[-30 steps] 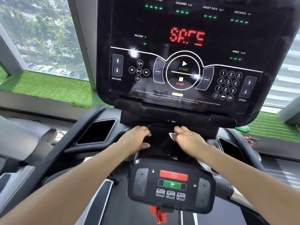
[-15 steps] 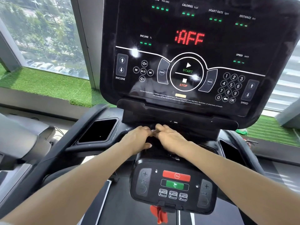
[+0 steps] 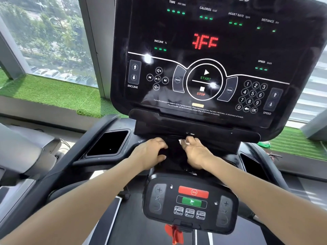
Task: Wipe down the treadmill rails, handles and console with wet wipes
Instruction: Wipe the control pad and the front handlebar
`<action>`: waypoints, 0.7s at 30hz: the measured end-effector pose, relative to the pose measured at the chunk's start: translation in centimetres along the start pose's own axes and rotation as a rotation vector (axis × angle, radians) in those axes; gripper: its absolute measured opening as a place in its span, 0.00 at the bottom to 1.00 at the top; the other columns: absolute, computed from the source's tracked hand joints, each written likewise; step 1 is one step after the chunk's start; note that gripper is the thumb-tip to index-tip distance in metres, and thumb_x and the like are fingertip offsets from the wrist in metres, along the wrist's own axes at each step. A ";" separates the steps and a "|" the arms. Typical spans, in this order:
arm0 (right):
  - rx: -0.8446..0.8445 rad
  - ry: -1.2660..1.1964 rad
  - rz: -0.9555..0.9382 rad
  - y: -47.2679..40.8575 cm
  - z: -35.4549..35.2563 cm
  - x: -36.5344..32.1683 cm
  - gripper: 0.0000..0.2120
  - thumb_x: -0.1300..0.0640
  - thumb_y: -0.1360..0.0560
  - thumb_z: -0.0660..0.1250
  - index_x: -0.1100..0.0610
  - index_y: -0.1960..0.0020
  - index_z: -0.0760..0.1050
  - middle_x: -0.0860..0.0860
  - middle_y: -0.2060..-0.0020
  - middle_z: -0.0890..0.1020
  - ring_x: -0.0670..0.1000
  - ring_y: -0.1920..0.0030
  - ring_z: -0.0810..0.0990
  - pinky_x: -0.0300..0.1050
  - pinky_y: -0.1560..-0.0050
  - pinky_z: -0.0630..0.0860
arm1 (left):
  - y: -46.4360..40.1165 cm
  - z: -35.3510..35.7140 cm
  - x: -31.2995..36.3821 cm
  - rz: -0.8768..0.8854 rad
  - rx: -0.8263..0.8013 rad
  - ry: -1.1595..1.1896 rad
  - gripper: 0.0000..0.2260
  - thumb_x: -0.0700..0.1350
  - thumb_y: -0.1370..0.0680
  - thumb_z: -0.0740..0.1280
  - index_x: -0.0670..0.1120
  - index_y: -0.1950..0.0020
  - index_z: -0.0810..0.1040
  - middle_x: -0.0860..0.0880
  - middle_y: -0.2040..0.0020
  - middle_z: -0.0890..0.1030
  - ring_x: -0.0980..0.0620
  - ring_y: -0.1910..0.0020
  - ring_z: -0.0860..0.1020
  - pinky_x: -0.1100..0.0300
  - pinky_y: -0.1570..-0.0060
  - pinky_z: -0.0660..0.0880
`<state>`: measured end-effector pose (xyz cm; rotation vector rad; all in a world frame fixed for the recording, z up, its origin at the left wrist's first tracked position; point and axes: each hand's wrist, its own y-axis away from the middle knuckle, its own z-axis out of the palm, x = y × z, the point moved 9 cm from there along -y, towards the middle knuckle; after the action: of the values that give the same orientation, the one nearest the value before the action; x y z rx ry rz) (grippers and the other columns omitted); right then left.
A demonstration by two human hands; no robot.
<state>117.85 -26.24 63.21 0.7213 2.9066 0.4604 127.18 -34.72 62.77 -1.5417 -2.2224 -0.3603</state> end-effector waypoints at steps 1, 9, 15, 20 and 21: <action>-0.028 -0.030 -0.049 0.2 0.2 -0.6 0.35 0.70 0.27 0.57 0.53 0.24 0.52 0.51 0.31 0.58 0.55 0.32 0.60 0.46 0.31 0.63 | 0.1 -0.3 0.1 -0.004 0.031 0.016 0.17 0.46 0.25 0.68 0.47 0.36 0.76 0.52 0.38 0.74 0.51 0.40 0.74 0.51 0.41 0.72; -0.117 -0.184 -0.401 0.2 1.2 -4.4 0.18 0.60 0.20 0.58 0.51 0.30 0.69 0.45 0.36 0.67 0.54 0.36 0.69 0.47 0.35 0.66 | 1.0 -2.9 0.4 -0.094 0.199 0.128 0.13 0.41 0.25 0.68 0.46 0.41 0.79 0.51 0.43 0.77 0.51 0.46 0.78 0.52 0.45 0.74; -0.165 -0.214 -0.598 2.4 0.8 -4.7 0.14 0.70 0.26 0.63 0.59 0.45 0.81 0.49 0.42 0.76 0.52 0.43 0.75 0.46 0.42 0.72 | 1.4 -3.5 1.3 -0.077 0.209 0.124 0.11 0.40 0.25 0.68 0.46 0.43 0.80 0.52 0.46 0.77 0.54 0.49 0.78 0.55 0.46 0.75; -0.130 -0.232 -0.602 3.5 0.6 -1.8 0.13 0.76 0.33 0.63 0.64 0.56 0.83 0.49 0.54 0.78 0.49 0.55 0.77 0.32 0.57 0.72 | 1.2 -2.8 3.2 -0.018 0.147 0.063 0.11 0.41 0.25 0.68 0.48 0.43 0.80 0.53 0.46 0.78 0.53 0.48 0.77 0.53 0.46 0.74; -0.120 -0.240 -0.582 3.8 0.5 -1.0 0.12 0.76 0.33 0.63 0.65 0.57 0.82 0.50 0.55 0.79 0.48 0.57 0.77 0.29 0.59 0.69 | 1.1 -2.6 3.5 -0.008 0.132 0.051 0.11 0.41 0.25 0.68 0.48 0.43 0.80 0.53 0.46 0.78 0.53 0.48 0.77 0.53 0.45 0.74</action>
<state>120.49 -23.35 64.03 -0.0933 2.6543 0.4315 127.57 -32.52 66.70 -1.4387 -2.1678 -0.2470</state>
